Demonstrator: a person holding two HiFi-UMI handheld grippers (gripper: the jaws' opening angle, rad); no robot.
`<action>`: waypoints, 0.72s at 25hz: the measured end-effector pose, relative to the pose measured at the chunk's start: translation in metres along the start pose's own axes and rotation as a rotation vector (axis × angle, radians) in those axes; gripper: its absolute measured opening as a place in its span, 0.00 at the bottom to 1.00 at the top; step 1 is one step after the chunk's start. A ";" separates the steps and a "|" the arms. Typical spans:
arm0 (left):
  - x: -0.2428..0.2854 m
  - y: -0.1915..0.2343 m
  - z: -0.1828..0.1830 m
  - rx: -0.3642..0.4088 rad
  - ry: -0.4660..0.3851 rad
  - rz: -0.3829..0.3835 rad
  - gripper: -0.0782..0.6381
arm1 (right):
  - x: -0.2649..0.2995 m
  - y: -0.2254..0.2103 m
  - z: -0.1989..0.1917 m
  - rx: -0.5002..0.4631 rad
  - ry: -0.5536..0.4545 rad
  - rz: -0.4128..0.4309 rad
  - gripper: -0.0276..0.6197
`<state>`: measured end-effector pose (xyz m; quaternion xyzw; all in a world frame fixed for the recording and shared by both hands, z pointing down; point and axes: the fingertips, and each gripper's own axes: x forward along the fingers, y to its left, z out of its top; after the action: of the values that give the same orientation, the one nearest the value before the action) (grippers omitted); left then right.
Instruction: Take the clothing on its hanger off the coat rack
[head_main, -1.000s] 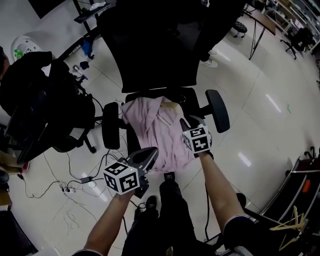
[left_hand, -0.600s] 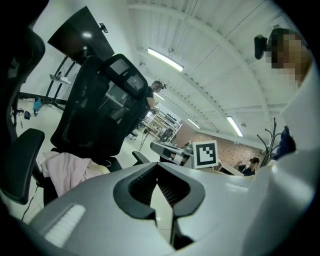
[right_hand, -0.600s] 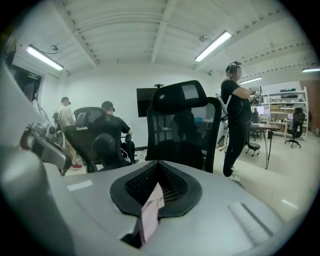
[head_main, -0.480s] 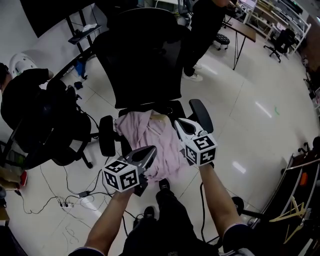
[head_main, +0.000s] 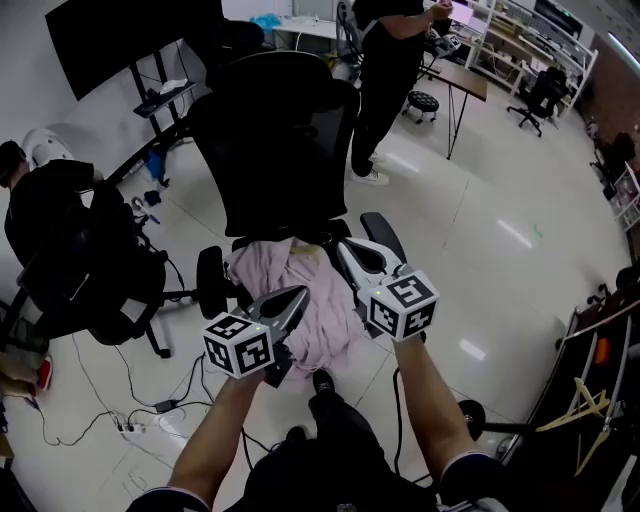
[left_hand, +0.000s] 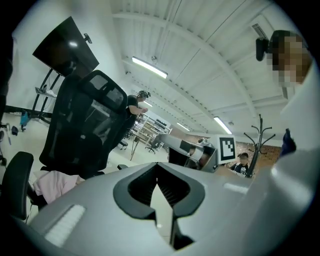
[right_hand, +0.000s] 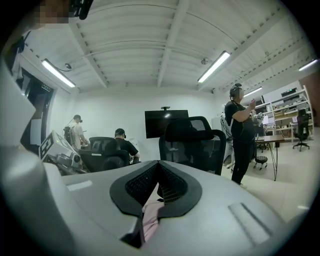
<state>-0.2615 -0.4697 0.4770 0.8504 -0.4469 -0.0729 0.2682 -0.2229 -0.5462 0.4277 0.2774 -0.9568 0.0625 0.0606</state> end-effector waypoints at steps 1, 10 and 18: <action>-0.002 -0.003 0.001 0.004 -0.003 -0.003 0.12 | -0.004 0.003 0.004 0.005 -0.010 0.001 0.04; -0.016 -0.025 0.010 0.029 -0.029 -0.031 0.12 | -0.026 0.029 0.032 -0.015 -0.069 0.005 0.04; -0.025 -0.038 0.012 0.034 -0.040 -0.042 0.12 | -0.037 0.041 0.041 -0.027 -0.077 0.006 0.04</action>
<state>-0.2533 -0.4370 0.4445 0.8622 -0.4354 -0.0877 0.2434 -0.2171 -0.4982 0.3785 0.2756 -0.9601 0.0391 0.0272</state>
